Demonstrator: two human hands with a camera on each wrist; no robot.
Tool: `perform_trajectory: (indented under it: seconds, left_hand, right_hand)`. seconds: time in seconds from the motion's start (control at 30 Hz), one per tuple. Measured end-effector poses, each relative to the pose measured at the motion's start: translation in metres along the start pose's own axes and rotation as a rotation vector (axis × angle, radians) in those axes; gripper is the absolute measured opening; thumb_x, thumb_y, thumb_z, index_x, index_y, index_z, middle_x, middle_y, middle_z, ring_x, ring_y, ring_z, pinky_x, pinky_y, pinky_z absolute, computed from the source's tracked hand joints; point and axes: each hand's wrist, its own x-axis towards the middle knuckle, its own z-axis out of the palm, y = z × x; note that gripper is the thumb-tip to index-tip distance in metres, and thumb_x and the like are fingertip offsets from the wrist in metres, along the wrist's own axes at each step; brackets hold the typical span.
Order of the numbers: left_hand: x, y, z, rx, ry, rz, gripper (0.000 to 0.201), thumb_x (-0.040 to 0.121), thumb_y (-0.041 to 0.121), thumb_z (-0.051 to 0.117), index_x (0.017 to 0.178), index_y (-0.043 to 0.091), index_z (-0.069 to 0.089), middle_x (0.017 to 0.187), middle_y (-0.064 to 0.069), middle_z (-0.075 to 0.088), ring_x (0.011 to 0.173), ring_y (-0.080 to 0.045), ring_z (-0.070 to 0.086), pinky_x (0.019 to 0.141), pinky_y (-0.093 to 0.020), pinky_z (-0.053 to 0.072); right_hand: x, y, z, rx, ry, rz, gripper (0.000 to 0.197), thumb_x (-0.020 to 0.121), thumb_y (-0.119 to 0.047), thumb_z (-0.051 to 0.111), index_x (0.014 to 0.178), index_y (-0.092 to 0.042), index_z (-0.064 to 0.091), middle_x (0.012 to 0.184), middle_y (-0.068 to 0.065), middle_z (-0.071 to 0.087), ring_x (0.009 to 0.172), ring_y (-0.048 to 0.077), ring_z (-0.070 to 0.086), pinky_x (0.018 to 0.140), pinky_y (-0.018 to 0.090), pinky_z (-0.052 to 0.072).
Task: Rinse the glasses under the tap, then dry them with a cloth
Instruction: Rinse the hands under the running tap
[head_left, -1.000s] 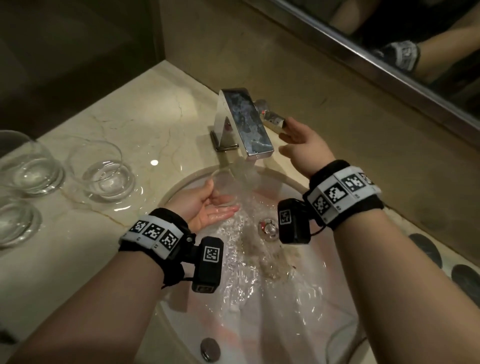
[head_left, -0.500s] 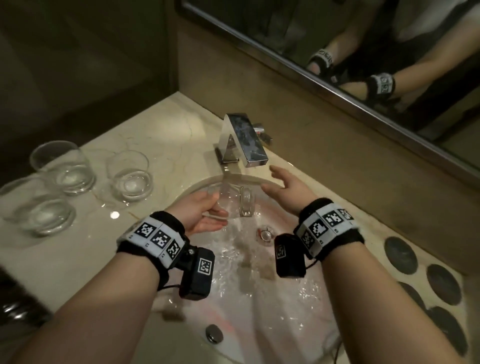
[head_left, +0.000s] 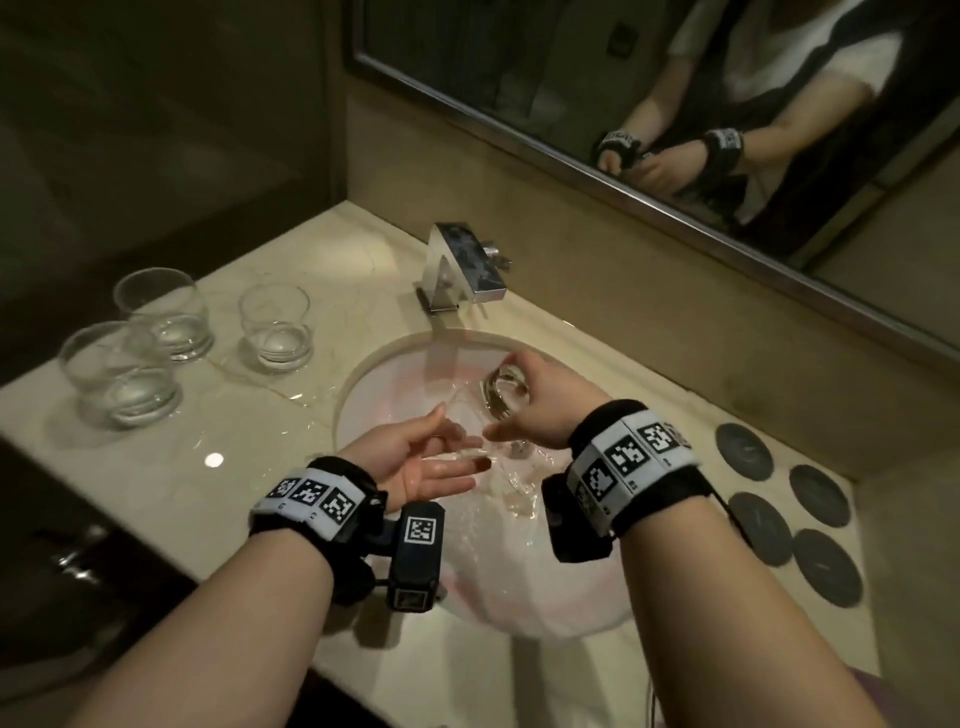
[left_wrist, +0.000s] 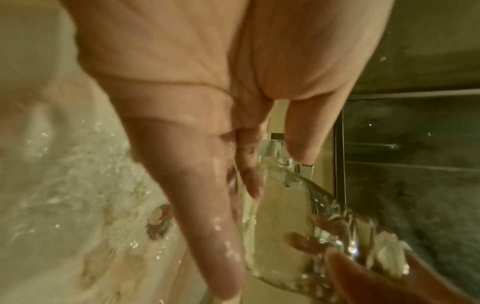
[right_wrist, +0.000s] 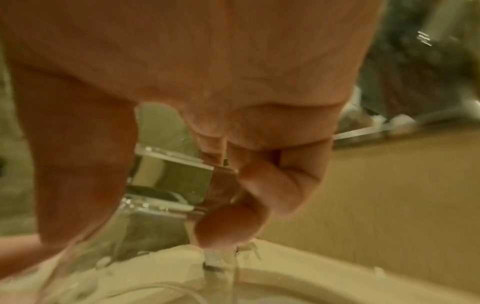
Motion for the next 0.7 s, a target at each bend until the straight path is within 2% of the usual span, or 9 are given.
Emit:
perform_trajectory:
  seconds: [0.03,0.1,0.2,0.3,0.4,0.47,0.57,0.63,0.7]
  left_hand:
    - [-0.004,-0.002,-0.001,0.029,0.019,-0.002,0.028,0.095,0.031,0.046,0.098,0.005,0.057,0.107,-0.014,0.066,0.086,-0.033,0.070,0.061,-0.039,0.060]
    - [-0.010,-0.005,-0.006,0.073,0.090,0.025,0.030,0.095,0.029,0.049,0.113,0.005,0.054,0.119,-0.013,0.060,0.093,-0.033,0.067,0.067,-0.044,0.059]
    - [-0.019,-0.007,-0.012,0.090,0.156,0.109,0.027,0.094,0.028,0.052,0.113,0.009,0.056,0.122,-0.010,0.059,0.100,-0.029,0.064,0.071,-0.041,0.059]
    - [-0.033,-0.002,-0.014,0.174,0.182,0.182,0.025,0.094,0.033,0.051,0.111,0.016,0.059,0.115,-0.004,0.064,0.093,-0.021,0.064,0.069,-0.029,0.054]
    - [-0.049,0.012,-0.020,0.273,0.195,0.287,0.022,0.093,0.035,0.051,0.107,0.022,0.062,0.105,0.001,0.067,0.079,-0.015,0.058,0.061,-0.021,0.044]
    - [-0.062,0.025,-0.029,0.304,0.189,0.356,0.022,0.094,0.035,0.049,0.105,0.021,0.064,0.100,0.002,0.069,0.069,-0.012,0.056,0.056,-0.019,0.039]
    - [-0.085,0.050,-0.046,0.377,0.171,0.395,0.020,0.094,0.028,0.050,0.104,0.016,0.063,0.095,0.002,0.073,0.055,-0.007,0.055,0.046,-0.015,0.041]
    - [-0.101,0.068,-0.058,0.414,0.171,0.384,0.013,0.091,0.019,0.054,0.097,0.011,0.063,0.089,0.000,0.074,0.056,-0.008,0.060,0.049,-0.015,0.048]
    - [-0.114,0.086,-0.071,0.438,0.190,0.384,0.008,0.090,0.012,0.056,0.087,0.008,0.062,0.082,-0.004,0.073,0.061,-0.009,0.065,0.055,-0.015,0.053]
  right_hand:
    - [-0.003,-0.002,-0.002,-0.087,0.001,0.005,0.078,0.075,-0.031,0.078,0.138,-0.022,0.033,0.131,0.003,0.055,0.112,0.022,0.054,0.089,0.032,0.046]
    - [-0.007,-0.006,-0.005,-0.267,0.025,0.013,0.075,0.077,-0.033,0.075,0.137,-0.023,0.032,0.124,0.003,0.057,0.100,0.021,0.057,0.081,0.035,0.050]
    - [-0.014,-0.010,-0.005,-0.367,0.041,-0.012,0.072,0.079,-0.033,0.073,0.137,-0.023,0.032,0.123,0.002,0.057,0.095,0.021,0.057,0.073,0.032,0.048]
    - [-0.018,-0.015,0.000,-0.147,0.027,-0.046,0.074,0.077,-0.032,0.075,0.137,-0.024,0.031,0.129,0.004,0.055,0.099,0.021,0.057,0.080,0.032,0.047]
    - [-0.021,-0.027,0.013,0.171,0.054,-0.113,0.071,0.078,-0.027,0.075,0.135,-0.024,0.033,0.130,0.005,0.054,0.103,0.020,0.054,0.080,0.027,0.043]
    - [-0.019,-0.039,0.023,0.329,0.089,-0.170,0.069,0.079,-0.023,0.075,0.134,-0.024,0.033,0.126,0.002,0.054,0.102,0.018,0.054,0.078,0.024,0.043]
    - [-0.011,-0.064,0.044,0.527,0.111,-0.206,0.065,0.078,-0.019,0.076,0.129,-0.029,0.036,0.112,-0.009,0.054,0.092,0.010,0.056,0.072,0.020,0.047]
    - [-0.004,-0.082,0.062,0.634,0.105,-0.210,0.065,0.076,-0.016,0.077,0.125,-0.033,0.038,0.111,-0.008,0.055,0.095,0.013,0.058,0.081,0.030,0.051]
    - [0.003,-0.101,0.082,0.726,0.107,-0.231,0.066,0.075,-0.011,0.078,0.122,-0.035,0.039,0.118,-0.002,0.055,0.101,0.023,0.061,0.088,0.040,0.053]
